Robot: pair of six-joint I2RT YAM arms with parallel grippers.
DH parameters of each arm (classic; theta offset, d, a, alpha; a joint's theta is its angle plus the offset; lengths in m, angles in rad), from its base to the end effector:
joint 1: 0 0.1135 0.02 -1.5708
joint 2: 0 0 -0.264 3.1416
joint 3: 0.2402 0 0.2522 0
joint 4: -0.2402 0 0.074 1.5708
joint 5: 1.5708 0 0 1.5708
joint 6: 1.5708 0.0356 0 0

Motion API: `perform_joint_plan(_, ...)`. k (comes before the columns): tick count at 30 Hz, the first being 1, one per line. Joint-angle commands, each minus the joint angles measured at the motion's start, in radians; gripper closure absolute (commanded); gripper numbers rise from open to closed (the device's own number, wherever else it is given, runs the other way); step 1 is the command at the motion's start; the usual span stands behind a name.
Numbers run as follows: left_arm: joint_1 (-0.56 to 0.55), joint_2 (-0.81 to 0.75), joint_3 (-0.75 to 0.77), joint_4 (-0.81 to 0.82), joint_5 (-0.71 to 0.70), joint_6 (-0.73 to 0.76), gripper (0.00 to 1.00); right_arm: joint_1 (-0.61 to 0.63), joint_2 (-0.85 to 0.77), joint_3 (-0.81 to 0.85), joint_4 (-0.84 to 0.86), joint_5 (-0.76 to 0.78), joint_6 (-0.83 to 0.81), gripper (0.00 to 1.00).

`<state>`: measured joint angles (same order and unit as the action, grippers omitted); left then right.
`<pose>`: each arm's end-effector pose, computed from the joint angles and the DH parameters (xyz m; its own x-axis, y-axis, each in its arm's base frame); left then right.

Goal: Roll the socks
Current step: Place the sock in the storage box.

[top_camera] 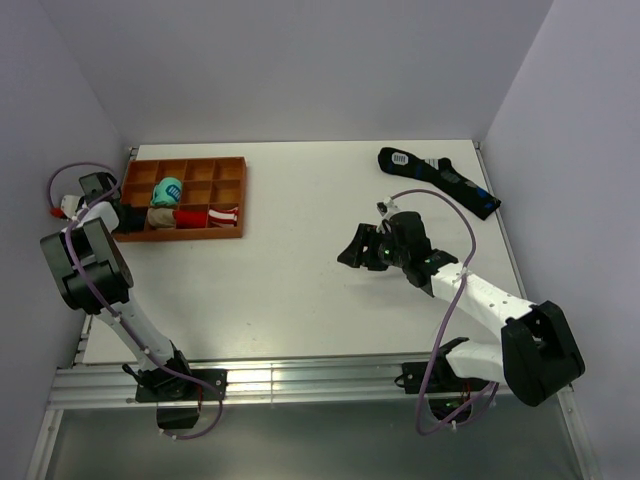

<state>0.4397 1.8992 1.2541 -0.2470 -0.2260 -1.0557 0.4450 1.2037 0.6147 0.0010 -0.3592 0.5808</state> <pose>0.3633 0.1797 0.1794 0.1248 -0.8786 -0.4610 -0.8800 0.1166 -0.4604 0.2217 0.1196 0.2142 -0.7845 0.1950 -0.5886 -0.2829 0.7322 0.6196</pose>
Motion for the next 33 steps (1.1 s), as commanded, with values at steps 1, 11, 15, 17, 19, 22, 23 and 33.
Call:
perform_joint_plan(1,0.021,0.008,-0.007,-0.055,-0.072,0.052,0.77,-0.003,-0.001,0.005,0.033,-0.007,-0.021,0.33)
perform_joint_plan(11,0.017,-0.028,0.025,-0.011,0.054,0.152,0.59,-0.005,0.007,0.007,0.036,-0.011,-0.024,0.33)
perform_joint_plan(15,0.016,-0.046,0.031,-0.017,0.063,0.163,0.54,-0.005,0.011,0.008,0.036,-0.014,-0.022,0.33)
perform_joint_plan(17,0.016,-0.055,0.036,-0.026,0.068,0.166,0.52,-0.005,0.014,0.008,0.04,-0.018,-0.021,0.33)
perform_joint_plan(19,0.016,-0.061,0.045,-0.041,0.07,0.169,0.4,-0.005,0.014,0.008,0.04,-0.018,-0.021,0.33)
perform_joint_plan(22,0.014,-0.074,0.047,-0.044,0.068,0.171,0.39,-0.005,0.013,0.008,0.042,-0.021,-0.022,0.33)
perform_joint_plan(23,0.014,-0.077,0.05,-0.047,0.068,0.171,0.38,-0.005,0.014,0.007,0.044,-0.021,-0.021,0.33)
perform_joint_plan(33,0.014,-0.095,0.099,-0.104,0.117,0.201,0.39,-0.005,0.027,0.01,0.048,-0.037,-0.021,0.33)
